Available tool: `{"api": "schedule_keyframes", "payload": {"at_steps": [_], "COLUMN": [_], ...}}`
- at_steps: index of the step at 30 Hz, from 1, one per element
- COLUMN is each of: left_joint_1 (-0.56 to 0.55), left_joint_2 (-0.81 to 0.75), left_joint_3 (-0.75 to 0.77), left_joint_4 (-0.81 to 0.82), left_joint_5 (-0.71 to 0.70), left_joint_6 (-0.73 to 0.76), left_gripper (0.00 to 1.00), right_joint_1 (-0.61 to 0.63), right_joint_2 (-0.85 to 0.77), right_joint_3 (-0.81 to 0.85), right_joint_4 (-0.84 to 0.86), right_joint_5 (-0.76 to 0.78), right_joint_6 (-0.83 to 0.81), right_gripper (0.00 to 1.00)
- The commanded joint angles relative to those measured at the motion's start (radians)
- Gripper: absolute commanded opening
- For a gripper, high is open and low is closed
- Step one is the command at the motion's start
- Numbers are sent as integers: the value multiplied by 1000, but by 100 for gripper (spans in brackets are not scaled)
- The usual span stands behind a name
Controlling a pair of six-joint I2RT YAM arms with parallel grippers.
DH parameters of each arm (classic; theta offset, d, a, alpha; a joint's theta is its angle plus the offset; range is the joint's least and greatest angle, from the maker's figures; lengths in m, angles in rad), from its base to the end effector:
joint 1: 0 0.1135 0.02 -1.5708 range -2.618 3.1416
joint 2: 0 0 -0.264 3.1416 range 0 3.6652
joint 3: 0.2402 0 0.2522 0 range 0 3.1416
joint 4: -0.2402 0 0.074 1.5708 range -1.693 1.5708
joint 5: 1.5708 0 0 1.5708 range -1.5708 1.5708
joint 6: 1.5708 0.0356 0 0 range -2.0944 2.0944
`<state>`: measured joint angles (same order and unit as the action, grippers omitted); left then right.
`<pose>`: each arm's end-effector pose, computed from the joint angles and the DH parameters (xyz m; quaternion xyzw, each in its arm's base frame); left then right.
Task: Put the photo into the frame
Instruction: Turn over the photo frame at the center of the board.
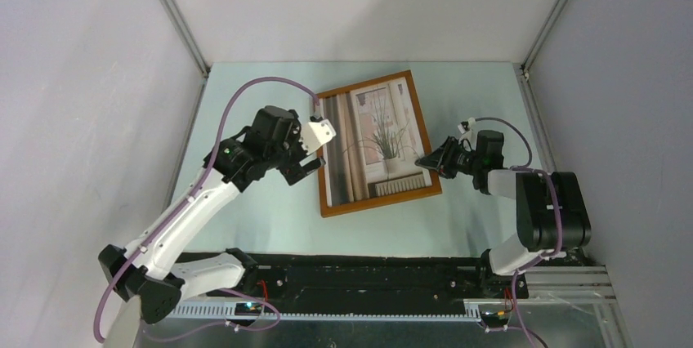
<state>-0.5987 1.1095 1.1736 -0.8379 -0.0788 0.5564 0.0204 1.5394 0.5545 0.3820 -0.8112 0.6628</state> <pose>0.1845 -0.1225 0.3490 0.4900 0.7799 0.0281 0.3884 0.2777 0.0315 0.1506 0.0826 0.8297 0.4723 0.2858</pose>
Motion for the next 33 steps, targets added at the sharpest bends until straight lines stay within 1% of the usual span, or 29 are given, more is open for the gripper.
{"api": "schedule_keyframes", "payload": {"at_steps": [1, 3, 8, 11, 22, 30, 33], "left_joint_1": [7, 9, 8, 9, 10, 27, 58], "left_joint_2": [13, 22, 38, 42, 78, 124, 150], "left_joint_3": [-2, 0, 0, -3, 15, 20, 18], "left_joint_4": [36, 37, 39, 41, 45, 55, 82], "left_joint_5": [-6, -6, -5, -8, -7, -20, -3], "left_joint_6": [-15, -14, -11, -6, -20, -41, -61], "left_gripper": [100, 100, 100, 100, 100, 100, 100], "right_joint_1": [-11, -26, -65, -79, -93, -91, -89], "right_joint_2": [63, 88, 160, 188, 200, 144, 126], "right_joint_3": [-2, -2, -2, -2, 0, 9, 22], "right_joint_4": [84, 81, 81, 106, 101, 11, -39], "right_joint_5": [8, 4, -8, -35, -42, 15, 31], "right_joint_6": [-67, -71, -83, -63, -49, -95, -114], "right_gripper": [25, 28, 43, 49, 61, 70, 72]}}
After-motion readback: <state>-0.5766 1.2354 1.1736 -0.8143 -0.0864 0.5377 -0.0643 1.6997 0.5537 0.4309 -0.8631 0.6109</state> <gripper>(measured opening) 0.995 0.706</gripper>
